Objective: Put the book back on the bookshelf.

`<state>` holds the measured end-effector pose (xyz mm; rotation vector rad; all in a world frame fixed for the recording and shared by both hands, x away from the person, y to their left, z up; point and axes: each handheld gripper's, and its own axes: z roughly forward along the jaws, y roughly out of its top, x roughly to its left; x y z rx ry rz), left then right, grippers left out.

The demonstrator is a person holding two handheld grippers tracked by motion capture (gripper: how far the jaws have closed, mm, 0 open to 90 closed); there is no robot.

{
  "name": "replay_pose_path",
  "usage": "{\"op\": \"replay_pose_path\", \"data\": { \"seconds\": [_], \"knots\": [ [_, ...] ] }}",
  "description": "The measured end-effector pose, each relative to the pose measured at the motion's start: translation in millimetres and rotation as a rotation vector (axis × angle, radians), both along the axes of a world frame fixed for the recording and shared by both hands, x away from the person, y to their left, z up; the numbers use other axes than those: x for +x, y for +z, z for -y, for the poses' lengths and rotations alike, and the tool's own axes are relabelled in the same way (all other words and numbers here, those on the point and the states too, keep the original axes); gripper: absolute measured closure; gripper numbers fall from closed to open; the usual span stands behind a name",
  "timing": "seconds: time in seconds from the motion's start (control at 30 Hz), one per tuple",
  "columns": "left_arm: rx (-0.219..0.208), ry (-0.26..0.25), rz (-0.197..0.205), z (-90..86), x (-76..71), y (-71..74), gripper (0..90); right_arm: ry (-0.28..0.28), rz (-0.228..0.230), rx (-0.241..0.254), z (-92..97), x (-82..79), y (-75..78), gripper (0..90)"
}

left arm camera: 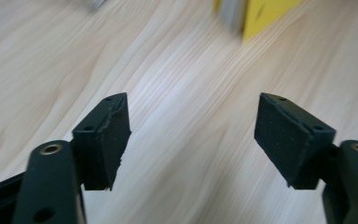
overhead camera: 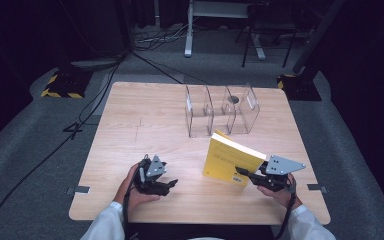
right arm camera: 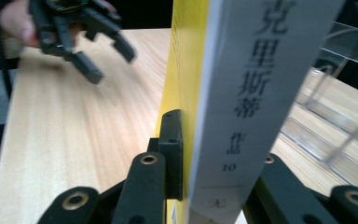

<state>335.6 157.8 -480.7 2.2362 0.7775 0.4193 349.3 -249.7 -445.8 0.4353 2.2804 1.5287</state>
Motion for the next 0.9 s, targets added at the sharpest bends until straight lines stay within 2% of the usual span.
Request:
{"op": "replay_pose_path", "data": {
  "seconds": [0.03, 0.07, 0.17, 0.2, 0.27, 0.37, 0.43, 0.47, 0.63, 0.7, 0.77, 0.9],
  "knots": [
    [0.012, 0.044, -0.012, -5.4, -1.7, -2.6, 26.9, -0.007, -0.002, -0.001, 0.7, 0.6, 0.2, 76.0],
    [0.012, 0.067, -0.032, -10.9, -2.3, -4.9, 26.6, -0.019, -0.003, 0.002, 1.0, 0.7, 0.2, 76.1],
    [0.011, 0.103, -0.080, -23.2, -5.8, -9.9, 24.0, -0.033, 0.002, 0.003, 1.4, 0.8, 0.6, 76.1],
    [0.011, 0.114, -0.084, -25.8, -7.4, -11.6, 23.3, -0.041, 0.003, 0.000, 1.1, 0.3, 1.0, 76.1],
    [-0.004, 0.115, -0.110, -30.7, -10.3, -14.7, 20.3, -0.046, 0.009, -0.002, 0.8, 0.0, 1.6, 76.2],
    [0.004, 0.125, -0.103, -34.4, -15.0, -17.0, 19.5, -0.055, 0.016, -0.001, 1.6, -0.4, 2.4, 76.2],
    [-0.025, 0.121, -0.126, -37.8, -17.9, -18.7, 19.1, -0.064, 0.017, 0.001, 2.6, -0.5, 2.9, 76.3],
    [-0.024, 0.121, -0.131, -39.7, -18.9, -19.7, 18.8, -0.073, 0.021, -0.003, 3.2, -0.3, 3.2, 76.3],
    [-0.027, 0.139, -0.117, -42.4, -19.8, -21.4, 18.4, -0.107, 0.026, 0.007, 6.5, 0.8, 5.2, 76.3],
    [-0.006, 0.133, -0.098, -42.5, -19.5, -22.0, 18.0, -0.120, 0.033, 0.010, 7.4, 0.9, 6.7, 76.3],
    [-0.018, 0.135, -0.091, -42.2, -19.6, -23.6, 16.6, -0.130, 0.038, 0.013, 8.4, 1.2, 8.3, 76.3],
    [-0.015, 0.133, -0.087, -42.2, -19.6, -23.6, 16.2, -0.149, 0.044, 0.027, 9.6, 2.5, 10.7, 76.3]
  ]
}}
